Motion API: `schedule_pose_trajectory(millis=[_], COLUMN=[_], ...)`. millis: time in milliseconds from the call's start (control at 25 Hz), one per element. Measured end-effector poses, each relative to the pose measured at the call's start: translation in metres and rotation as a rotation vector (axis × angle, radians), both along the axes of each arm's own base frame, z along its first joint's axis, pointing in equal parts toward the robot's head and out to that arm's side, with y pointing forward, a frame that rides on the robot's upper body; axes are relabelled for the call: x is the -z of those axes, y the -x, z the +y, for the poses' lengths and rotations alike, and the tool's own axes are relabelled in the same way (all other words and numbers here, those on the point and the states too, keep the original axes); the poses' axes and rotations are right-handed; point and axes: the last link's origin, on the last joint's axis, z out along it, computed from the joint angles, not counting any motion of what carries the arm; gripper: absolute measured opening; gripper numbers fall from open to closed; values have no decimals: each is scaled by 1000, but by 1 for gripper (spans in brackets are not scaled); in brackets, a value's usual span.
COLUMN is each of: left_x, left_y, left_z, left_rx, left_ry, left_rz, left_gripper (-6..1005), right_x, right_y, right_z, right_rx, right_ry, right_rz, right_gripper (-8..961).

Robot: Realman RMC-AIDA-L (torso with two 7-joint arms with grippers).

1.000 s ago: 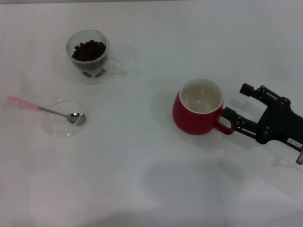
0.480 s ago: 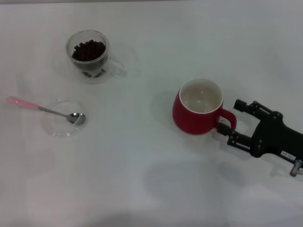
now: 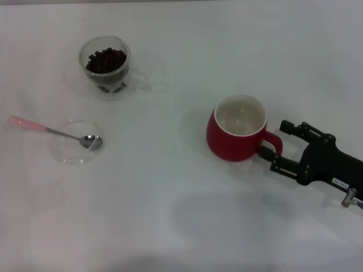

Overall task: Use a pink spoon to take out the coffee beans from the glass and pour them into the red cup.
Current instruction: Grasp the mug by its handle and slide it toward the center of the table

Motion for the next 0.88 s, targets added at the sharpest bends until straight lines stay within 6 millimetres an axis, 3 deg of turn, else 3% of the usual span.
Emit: schedule_pose_trajectory(millis=[880], left_x=[-3], left_y=[4], left_z=[-5], left_rx=[-15], left_ry=[-7], left_rz=[3], left_gripper=[622], right_x=[-10], right_y=[-19], right_z=[28], right_rx=[156], right_ry=[-133], right_rz=[-71], right_gripper=[840])
